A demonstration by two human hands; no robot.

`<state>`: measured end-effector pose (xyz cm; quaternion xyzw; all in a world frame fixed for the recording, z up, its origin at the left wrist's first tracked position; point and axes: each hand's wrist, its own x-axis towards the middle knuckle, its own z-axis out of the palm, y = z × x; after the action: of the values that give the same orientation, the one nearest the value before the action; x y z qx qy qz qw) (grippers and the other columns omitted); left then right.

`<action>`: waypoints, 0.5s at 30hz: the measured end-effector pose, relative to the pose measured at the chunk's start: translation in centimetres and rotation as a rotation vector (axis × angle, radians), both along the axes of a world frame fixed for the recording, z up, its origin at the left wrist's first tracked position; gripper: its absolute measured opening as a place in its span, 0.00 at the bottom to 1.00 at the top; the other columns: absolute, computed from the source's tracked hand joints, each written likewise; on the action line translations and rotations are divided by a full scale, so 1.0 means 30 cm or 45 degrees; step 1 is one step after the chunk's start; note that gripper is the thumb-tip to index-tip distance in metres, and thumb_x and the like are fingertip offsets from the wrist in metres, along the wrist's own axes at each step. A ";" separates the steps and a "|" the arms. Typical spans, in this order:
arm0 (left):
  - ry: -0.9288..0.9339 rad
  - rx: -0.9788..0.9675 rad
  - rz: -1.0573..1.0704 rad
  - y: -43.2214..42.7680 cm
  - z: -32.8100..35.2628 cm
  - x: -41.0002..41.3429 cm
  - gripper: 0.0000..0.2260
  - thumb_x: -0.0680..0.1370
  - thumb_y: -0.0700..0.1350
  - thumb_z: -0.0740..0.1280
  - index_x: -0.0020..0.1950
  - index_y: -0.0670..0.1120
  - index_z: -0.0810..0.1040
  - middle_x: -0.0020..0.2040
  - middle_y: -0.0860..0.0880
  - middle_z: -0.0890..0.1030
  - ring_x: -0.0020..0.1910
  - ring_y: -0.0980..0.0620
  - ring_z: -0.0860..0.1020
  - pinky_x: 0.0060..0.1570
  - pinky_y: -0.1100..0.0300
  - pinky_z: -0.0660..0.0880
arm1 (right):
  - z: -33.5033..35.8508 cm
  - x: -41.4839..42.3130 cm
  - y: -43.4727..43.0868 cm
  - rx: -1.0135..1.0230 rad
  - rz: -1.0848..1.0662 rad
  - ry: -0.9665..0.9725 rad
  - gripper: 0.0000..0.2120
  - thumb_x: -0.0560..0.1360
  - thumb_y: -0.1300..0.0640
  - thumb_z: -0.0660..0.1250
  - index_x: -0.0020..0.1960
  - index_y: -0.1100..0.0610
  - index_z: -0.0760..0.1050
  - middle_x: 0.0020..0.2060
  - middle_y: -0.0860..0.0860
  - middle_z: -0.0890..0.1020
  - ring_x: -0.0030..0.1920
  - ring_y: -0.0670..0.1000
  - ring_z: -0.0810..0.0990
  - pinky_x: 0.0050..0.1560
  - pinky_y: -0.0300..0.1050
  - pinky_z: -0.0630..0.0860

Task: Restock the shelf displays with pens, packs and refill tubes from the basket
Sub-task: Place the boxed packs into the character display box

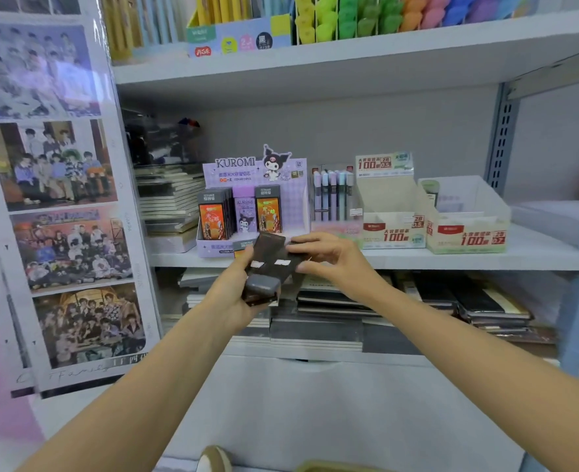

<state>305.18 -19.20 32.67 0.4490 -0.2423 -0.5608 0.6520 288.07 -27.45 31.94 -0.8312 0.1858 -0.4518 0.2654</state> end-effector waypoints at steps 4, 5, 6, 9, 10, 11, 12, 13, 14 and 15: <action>0.116 -0.097 -0.113 0.018 0.016 0.005 0.18 0.81 0.52 0.62 0.59 0.38 0.77 0.42 0.41 0.85 0.32 0.49 0.82 0.30 0.62 0.79 | -0.009 -0.026 0.003 0.274 0.091 -0.218 0.10 0.74 0.57 0.69 0.55 0.54 0.82 0.45 0.56 0.85 0.38 0.50 0.83 0.39 0.39 0.79; 0.072 -0.133 -0.094 0.019 0.017 0.005 0.17 0.81 0.52 0.63 0.57 0.39 0.78 0.41 0.42 0.85 0.32 0.50 0.82 0.30 0.62 0.79 | -0.009 -0.028 0.006 0.329 0.096 -0.255 0.09 0.75 0.56 0.68 0.54 0.54 0.82 0.44 0.58 0.85 0.33 0.50 0.82 0.34 0.38 0.78; 0.007 -0.171 -0.074 0.022 0.017 0.000 0.14 0.79 0.50 0.65 0.55 0.39 0.79 0.41 0.43 0.85 0.32 0.51 0.82 0.31 0.62 0.79 | -0.010 -0.026 0.008 0.362 0.091 -0.273 0.09 0.75 0.55 0.67 0.53 0.54 0.82 0.44 0.60 0.85 0.29 0.50 0.81 0.29 0.37 0.76; -0.165 -0.259 -0.022 0.025 0.012 -0.018 0.11 0.72 0.44 0.73 0.51 0.40 0.81 0.41 0.44 0.85 0.32 0.52 0.82 0.30 0.63 0.78 | -0.009 -0.014 0.028 0.398 0.091 -0.249 0.10 0.76 0.53 0.66 0.53 0.56 0.82 0.42 0.61 0.84 0.23 0.48 0.78 0.22 0.36 0.72; -0.202 -0.271 0.006 0.024 0.009 -0.022 0.11 0.70 0.42 0.74 0.50 0.40 0.81 0.40 0.44 0.85 0.31 0.52 0.82 0.29 0.63 0.78 | -0.011 -0.009 0.033 0.378 0.079 -0.202 0.10 0.77 0.52 0.66 0.52 0.56 0.82 0.40 0.61 0.84 0.22 0.48 0.76 0.21 0.37 0.70; -0.233 -0.281 0.043 0.023 0.006 -0.022 0.11 0.70 0.41 0.75 0.49 0.40 0.81 0.38 0.44 0.85 0.30 0.53 0.81 0.28 0.63 0.77 | -0.013 -0.004 0.040 0.358 0.057 -0.142 0.10 0.78 0.52 0.65 0.51 0.57 0.81 0.37 0.63 0.82 0.21 0.47 0.74 0.21 0.36 0.68; -0.264 -0.290 0.083 0.022 0.002 -0.019 0.10 0.71 0.40 0.75 0.49 0.39 0.81 0.37 0.44 0.85 0.29 0.53 0.81 0.27 0.63 0.77 | -0.016 0.001 0.044 0.343 0.035 -0.083 0.11 0.78 0.51 0.65 0.49 0.59 0.81 0.32 0.65 0.79 0.20 0.47 0.73 0.21 0.35 0.67; -0.307 -0.305 0.118 0.022 -0.002 -0.012 0.09 0.72 0.40 0.74 0.50 0.39 0.81 0.35 0.44 0.84 0.28 0.53 0.80 0.27 0.63 0.76 | -0.019 0.006 0.050 0.351 0.023 -0.039 0.13 0.79 0.51 0.65 0.47 0.61 0.80 0.28 0.63 0.76 0.20 0.47 0.71 0.22 0.34 0.66; -0.357 -0.329 0.137 0.024 -0.007 -0.005 0.09 0.72 0.39 0.74 0.50 0.39 0.81 0.35 0.44 0.84 0.28 0.53 0.80 0.26 0.63 0.76 | -0.022 0.012 0.055 0.375 0.024 -0.006 0.15 0.79 0.51 0.65 0.46 0.63 0.78 0.26 0.60 0.74 0.20 0.47 0.70 0.23 0.33 0.65; -0.406 -0.356 0.142 0.026 -0.013 0.005 0.08 0.73 0.39 0.73 0.50 0.39 0.80 0.34 0.44 0.84 0.28 0.53 0.79 0.26 0.63 0.75 | -0.023 0.019 0.057 0.411 0.038 0.017 0.16 0.78 0.50 0.66 0.44 0.64 0.77 0.26 0.58 0.72 0.22 0.47 0.67 0.24 0.33 0.63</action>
<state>305.32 -18.42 32.29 0.4499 -0.3927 -0.4068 0.6913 288.66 -25.74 31.23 -0.7834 0.2454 -0.4068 0.4007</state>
